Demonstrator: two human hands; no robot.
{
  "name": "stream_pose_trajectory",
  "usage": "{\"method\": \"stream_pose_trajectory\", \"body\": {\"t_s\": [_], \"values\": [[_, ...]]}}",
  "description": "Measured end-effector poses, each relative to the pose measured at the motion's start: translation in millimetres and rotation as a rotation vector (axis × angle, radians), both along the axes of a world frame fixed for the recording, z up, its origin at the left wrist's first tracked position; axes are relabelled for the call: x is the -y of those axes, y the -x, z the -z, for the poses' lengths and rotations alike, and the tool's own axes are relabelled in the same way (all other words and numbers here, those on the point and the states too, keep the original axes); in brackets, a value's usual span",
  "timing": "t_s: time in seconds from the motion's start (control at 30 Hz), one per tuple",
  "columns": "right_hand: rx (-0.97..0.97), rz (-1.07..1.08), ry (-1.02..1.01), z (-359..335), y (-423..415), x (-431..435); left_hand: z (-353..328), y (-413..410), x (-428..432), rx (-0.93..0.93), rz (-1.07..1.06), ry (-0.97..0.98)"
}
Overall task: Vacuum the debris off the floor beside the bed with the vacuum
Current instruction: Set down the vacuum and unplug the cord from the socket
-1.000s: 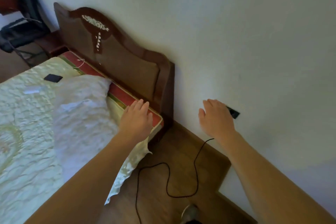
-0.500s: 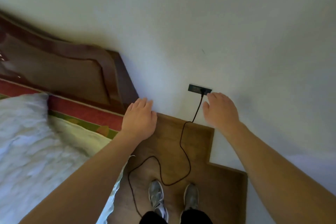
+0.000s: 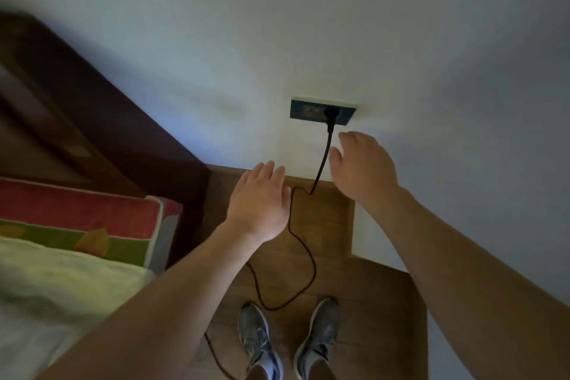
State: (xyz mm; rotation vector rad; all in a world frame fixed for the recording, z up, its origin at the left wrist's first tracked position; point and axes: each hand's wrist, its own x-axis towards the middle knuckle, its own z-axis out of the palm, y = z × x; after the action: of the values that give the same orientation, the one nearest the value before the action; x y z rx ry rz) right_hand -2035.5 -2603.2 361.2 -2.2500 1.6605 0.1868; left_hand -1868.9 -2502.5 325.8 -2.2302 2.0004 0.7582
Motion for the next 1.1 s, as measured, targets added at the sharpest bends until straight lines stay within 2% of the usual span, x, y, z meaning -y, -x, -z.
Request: {"method": "stream_pose_trajectory", "body": {"t_s": [0.1, 0.27, 0.47, 0.67, 0.9, 1.1], "values": [[0.080, 0.063, -0.002, 31.6, 0.9, 16.1, 42.3, 11.3, 17.7, -0.032, -0.005, 0.013], [0.337, 0.187, 0.061, 57.1, -2.0, 28.3, 84.2, 28.2, 37.0, -0.149, 0.015, 0.109], [0.583, 0.254, 0.146, 79.9, -7.6, 33.0, 120.1, 46.4, 42.2, -0.282, 0.033, 0.276], [0.816, 0.324, 0.099, 85.1, -15.0, 31.8, 132.8, 52.7, 40.4, -0.343, -0.073, 0.354], [0.913, 0.448, -0.073, 78.9, -21.4, 34.1, 125.7, 54.5, 29.4, -0.406, -0.102, 0.333], [0.891, 0.492, -0.092, 74.2, -24.4, 34.9, 121.3, 50.9, 19.0, -0.441, -0.133, 0.399]]}}
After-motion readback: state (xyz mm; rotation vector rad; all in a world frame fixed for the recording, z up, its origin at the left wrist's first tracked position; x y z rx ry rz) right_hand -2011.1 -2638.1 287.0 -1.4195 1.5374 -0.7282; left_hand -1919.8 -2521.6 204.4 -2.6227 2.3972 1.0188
